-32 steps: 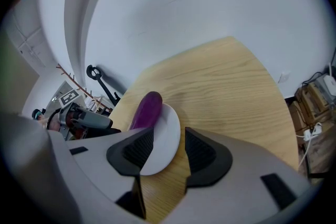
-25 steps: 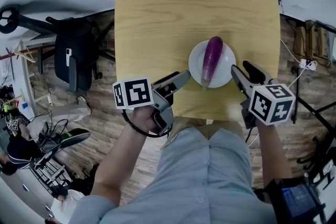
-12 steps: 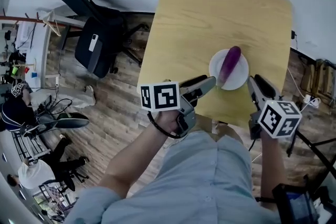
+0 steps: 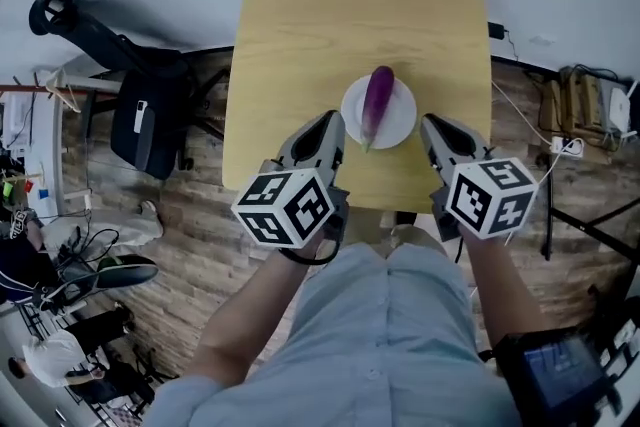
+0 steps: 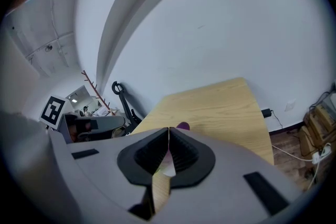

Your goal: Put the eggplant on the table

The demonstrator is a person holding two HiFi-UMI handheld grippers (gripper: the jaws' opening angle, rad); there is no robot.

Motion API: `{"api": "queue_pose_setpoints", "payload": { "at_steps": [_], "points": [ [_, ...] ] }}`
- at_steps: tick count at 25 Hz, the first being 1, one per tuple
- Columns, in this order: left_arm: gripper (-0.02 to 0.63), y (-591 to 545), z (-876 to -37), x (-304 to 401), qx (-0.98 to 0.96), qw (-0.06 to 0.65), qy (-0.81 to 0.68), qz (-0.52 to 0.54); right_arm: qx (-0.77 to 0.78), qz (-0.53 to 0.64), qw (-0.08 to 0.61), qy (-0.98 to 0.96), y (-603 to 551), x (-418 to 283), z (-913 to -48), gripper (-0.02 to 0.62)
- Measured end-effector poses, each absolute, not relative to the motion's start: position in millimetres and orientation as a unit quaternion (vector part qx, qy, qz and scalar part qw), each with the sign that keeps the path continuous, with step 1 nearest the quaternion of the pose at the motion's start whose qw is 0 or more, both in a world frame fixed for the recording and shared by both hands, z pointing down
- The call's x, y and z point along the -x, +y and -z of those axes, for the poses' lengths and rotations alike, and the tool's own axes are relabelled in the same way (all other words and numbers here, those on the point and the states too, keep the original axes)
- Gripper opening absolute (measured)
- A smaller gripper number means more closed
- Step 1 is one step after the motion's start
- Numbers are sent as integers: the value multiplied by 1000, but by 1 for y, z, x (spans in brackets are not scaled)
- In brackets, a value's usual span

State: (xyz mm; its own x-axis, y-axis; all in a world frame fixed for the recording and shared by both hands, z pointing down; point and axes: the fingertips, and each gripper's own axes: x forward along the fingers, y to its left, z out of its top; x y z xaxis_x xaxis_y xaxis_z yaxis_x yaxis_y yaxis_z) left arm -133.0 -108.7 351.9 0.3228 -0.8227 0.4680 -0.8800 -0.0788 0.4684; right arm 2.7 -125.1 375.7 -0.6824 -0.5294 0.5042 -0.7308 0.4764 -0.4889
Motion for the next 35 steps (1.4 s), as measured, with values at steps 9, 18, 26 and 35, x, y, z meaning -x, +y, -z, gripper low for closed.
{"api": "queue_pose_setpoints", "payload": {
  "at_steps": [9, 18, 26, 35],
  "points": [
    [5, -119, -345, 120, -746, 269, -600, -104, -393, -339, 134, -844, -130, -15, -368, 2],
    [5, -123, -350, 115, -749, 273, -593, -115, -403, -324, 140, -844, -134, -18, -366, 0],
    [5, -124, -357, 115, -747, 277, -592, -121, -404, -328, 140, -842, -137, -19, -372, 0],
    [5, -126, -359, 121, -745, 279, -593, -123, -405, -331, 142, -840, -139, -17, -375, 0]
  ]
}}
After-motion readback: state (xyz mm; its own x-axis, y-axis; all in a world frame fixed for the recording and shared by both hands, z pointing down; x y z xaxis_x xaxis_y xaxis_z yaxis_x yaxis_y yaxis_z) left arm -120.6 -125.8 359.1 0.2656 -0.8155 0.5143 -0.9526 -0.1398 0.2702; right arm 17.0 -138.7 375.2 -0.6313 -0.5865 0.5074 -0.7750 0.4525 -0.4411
